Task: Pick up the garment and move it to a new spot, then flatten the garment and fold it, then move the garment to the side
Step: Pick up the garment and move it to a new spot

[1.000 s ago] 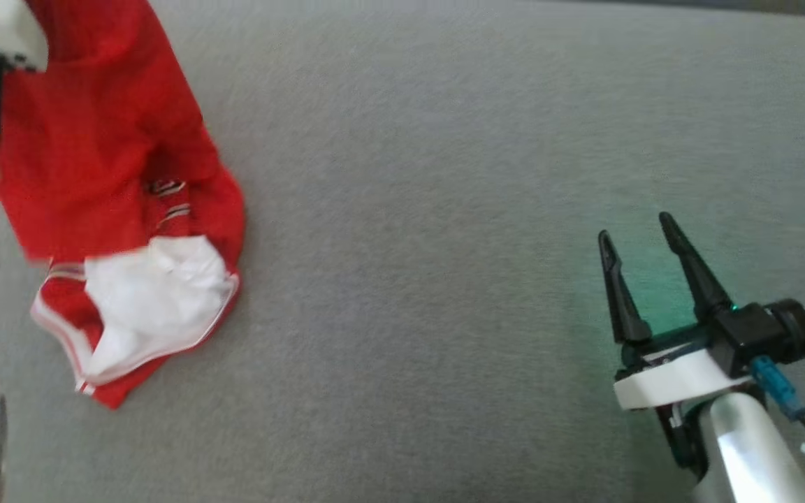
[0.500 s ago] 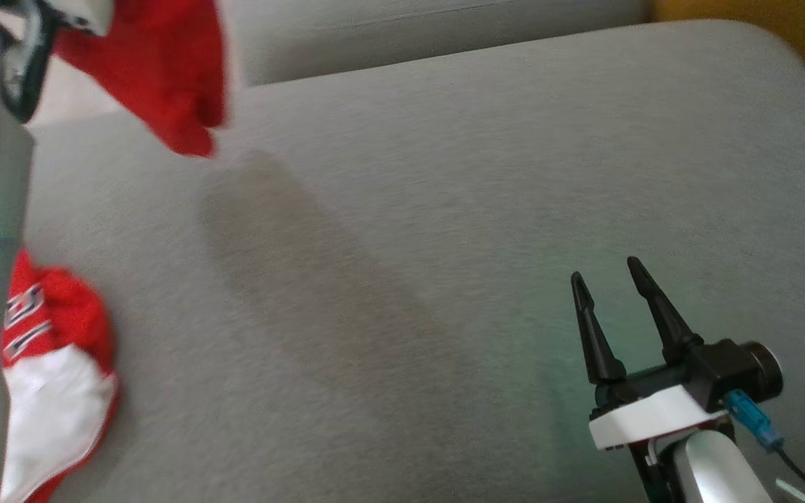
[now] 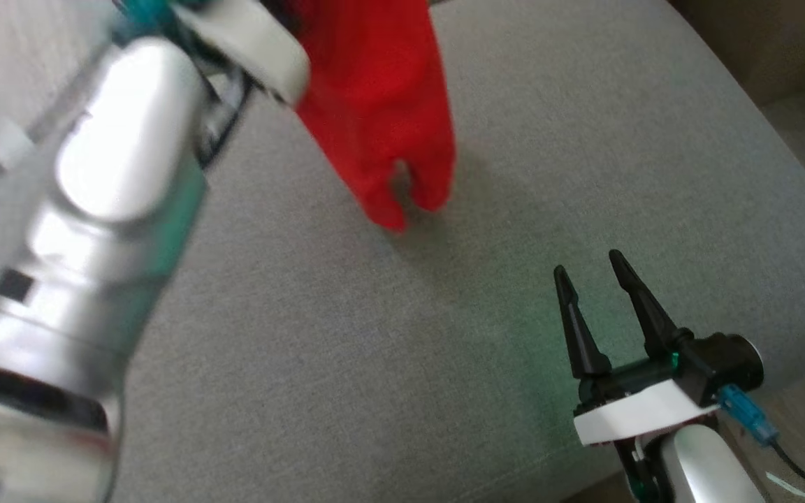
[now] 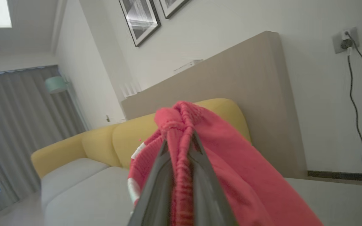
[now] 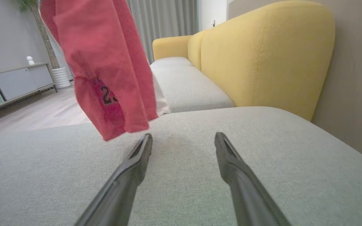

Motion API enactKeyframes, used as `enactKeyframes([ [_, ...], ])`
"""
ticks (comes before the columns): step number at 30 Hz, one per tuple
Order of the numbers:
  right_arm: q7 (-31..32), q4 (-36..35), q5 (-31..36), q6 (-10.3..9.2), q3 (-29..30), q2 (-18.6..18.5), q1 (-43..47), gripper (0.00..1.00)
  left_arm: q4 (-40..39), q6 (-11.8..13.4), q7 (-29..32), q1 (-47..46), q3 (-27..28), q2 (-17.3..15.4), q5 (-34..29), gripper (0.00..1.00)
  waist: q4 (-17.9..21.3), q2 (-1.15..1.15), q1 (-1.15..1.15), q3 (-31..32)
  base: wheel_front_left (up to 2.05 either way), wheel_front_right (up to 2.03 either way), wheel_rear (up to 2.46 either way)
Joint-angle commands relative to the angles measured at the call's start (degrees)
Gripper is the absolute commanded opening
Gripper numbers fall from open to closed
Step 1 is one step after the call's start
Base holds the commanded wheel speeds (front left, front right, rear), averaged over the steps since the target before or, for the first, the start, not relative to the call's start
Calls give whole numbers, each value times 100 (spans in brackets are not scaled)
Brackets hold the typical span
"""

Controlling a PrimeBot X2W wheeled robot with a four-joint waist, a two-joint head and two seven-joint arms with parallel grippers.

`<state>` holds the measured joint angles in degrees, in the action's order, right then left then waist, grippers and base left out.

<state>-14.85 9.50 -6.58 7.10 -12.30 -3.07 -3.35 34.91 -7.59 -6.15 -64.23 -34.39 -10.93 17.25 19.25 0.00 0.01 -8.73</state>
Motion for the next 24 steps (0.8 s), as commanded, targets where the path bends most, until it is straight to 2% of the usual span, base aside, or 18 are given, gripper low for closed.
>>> enactKeyframes([
  [1,-15,-218,-39,39,-139,19,-256,100,-85,10,-133,23,106,-163,54,0,73,0,-1,-132,0,0,0],
  [8,-15,-214,-93,39,-92,19,-208,100,240,173,-721,1792,-141,25,254,0,-38,0,-1,-232,0,0,0],
  [13,-15,-201,5,39,20,19,-96,100,271,422,-870,3083,-62,198,459,0,-346,0,-1,-185,0,0,0],
  [18,-15,-159,173,39,128,19,-19,100,53,549,-882,3771,161,435,552,0,-743,0,-1,-105,0,0,0],
  [19,-15,-148,203,39,151,19,-7,100,25,565,-883,3874,210,468,556,10,-818,0,-1,-69,0,0,0],
  [20,-15,-138,224,39,188,19,11,100,-8,602,-883,3962,264,501,549,51,-899,0,-1,-24,0,0,0],
  [21,-15,-138,224,39,188,19,11,100,-8,602,-883,3962,264,501,549,51,-899,0,-1,-24,0,0,0],
  [22,-15,-124,244,39,216,19,32,100,-79,651,-883,4046,329,531,532,100,-976,0,-1,28,0,0,0],
  [24,-15,-80,278,39,260,19,90,100,-214,736,-884,4248,454,573,486,100,-1113,0,-1,156,0,0,0],
])
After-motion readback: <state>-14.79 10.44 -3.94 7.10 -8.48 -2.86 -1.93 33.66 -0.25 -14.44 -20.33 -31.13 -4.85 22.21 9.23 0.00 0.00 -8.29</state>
